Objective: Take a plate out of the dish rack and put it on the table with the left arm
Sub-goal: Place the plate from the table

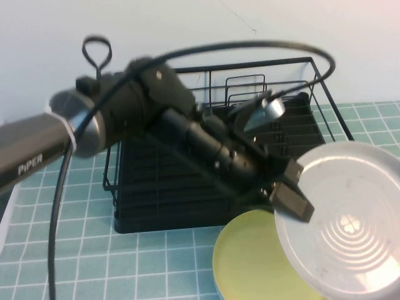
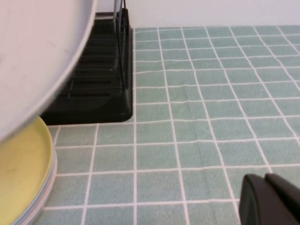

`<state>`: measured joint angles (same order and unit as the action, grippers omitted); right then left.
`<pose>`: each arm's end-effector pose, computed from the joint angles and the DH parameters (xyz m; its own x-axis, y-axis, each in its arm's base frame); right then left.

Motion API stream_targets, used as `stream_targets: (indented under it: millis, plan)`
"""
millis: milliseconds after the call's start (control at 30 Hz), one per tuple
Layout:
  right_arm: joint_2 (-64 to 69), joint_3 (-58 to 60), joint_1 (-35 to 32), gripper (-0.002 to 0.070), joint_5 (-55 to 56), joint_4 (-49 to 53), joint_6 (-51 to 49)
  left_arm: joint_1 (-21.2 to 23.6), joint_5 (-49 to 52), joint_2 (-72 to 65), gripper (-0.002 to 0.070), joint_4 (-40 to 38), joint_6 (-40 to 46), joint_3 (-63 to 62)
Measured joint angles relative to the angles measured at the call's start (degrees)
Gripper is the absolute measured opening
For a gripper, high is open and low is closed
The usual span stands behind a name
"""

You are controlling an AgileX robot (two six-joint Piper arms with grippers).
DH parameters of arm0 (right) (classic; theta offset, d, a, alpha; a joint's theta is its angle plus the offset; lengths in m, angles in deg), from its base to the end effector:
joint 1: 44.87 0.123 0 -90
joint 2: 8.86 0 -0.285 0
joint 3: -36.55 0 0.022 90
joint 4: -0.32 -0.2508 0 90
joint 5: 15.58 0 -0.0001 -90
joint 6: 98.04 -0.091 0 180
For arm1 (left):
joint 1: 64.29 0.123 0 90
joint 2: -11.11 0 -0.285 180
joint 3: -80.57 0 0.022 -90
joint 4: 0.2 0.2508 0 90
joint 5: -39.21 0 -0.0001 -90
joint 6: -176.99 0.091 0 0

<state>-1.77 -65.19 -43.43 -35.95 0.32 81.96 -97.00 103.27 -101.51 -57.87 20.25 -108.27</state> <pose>0.0529 0.0013 0.1757 -0.2709 -0.0068 -0.9626 -0.0251 0.9997 0.0000 0.2879 -0.2671 0.2957 -0.8545 0.3962 -0.3360 0.4975 0.4379 -0.7488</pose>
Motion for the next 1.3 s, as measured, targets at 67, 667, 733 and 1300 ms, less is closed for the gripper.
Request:
stream_targets:
  millis: [67,667,733,1300]
  plan:
    - [0.0,0.0,0.0,-0.0001,0.0,0.0,0.0,-0.2,-3.2,1.1,0.0098,-4.5,2.5,6.0]
    - [0.0,0.0,0.0,-0.0001,0.0,0.0,0.0,-0.3,-30.5,8.9,0.0098,-28.6,15.6,36.2]
    - [0.0,0.0,0.0,-0.0001,0.0,0.0,0.0,-0.3,-30.5,8.9,0.0098,-28.5,15.8,36.2]
    - [0.0,0.0,0.0,-0.0001,0.0,0.0,0.0,-0.3,-33.4,8.9,0.0098,-18.5,8.7,36.2]
